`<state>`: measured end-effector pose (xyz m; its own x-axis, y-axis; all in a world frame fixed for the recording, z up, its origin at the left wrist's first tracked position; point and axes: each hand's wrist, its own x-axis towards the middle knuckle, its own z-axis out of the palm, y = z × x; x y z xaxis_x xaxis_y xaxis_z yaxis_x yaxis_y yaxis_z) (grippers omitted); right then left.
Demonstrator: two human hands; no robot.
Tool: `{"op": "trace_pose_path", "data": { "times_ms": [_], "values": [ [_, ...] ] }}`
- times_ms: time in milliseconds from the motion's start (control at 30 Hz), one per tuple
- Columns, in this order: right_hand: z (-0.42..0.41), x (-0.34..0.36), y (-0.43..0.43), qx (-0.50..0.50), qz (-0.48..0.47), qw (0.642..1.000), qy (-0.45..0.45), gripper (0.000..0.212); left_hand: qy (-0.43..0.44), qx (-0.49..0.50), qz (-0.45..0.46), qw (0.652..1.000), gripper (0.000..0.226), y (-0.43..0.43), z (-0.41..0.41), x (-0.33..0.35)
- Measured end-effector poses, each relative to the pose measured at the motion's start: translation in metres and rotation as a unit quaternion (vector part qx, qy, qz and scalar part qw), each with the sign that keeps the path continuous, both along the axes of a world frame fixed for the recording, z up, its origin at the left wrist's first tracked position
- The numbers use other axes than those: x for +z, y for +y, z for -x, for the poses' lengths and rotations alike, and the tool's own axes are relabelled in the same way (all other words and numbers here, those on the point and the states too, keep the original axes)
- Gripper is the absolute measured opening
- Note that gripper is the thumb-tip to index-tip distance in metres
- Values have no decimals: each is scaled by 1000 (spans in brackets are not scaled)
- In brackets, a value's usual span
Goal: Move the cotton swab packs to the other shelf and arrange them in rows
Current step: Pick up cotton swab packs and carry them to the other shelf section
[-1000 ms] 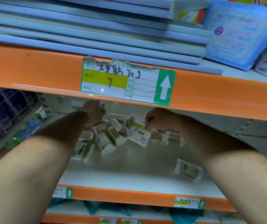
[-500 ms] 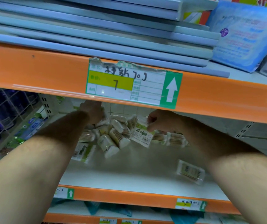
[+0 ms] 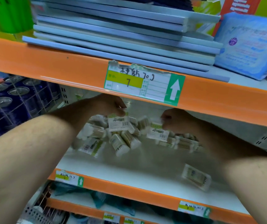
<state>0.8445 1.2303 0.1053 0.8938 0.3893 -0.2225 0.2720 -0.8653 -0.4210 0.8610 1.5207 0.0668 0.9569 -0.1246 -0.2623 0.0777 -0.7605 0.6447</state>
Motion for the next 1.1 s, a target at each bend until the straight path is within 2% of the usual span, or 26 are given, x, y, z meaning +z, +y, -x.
{"op": "trace_pose_path", "data": {
  "times_ms": [100, 200, 400, 567, 667, 833, 933, 1100],
  "values": [
    [2, -4, -5, 0, 1, 1000, -13, 27, -5, 8, 17, 1000, 18, -19, 35, 26],
    [4, -5, -7, 23, -6, 999, -37, 38, -13, -3, 4, 1000, 21, -35, 51, 37],
    [14, 1, -8, 34, -39, 998, -32, 36, -26, -15, -31, 999, 16, -48, 60, 43],
    [25, 7, -16, 20, -29, 999, -28, 22, -54, -30, -55, 997, 16, -65, 61, 48],
    [36, 9, -27, 3, 3, 999, -49, 21, -80, -61, -89, 991, 19, -84, 54, 45],
    [68, 14, -74, -45, 37, 996, -74, 25, -113, -150, -92, 978, 25, -144, 45, 39],
    [95, 19, -114, -95, 56, 991, -75, 28, -156, -227, -124, 953, 29, -195, 58, 45],
    [157, 25, -193, -168, 78, 979, -90, 27, -176, -329, -130, 918, 28, -289, 89, 52]
  ]
}}
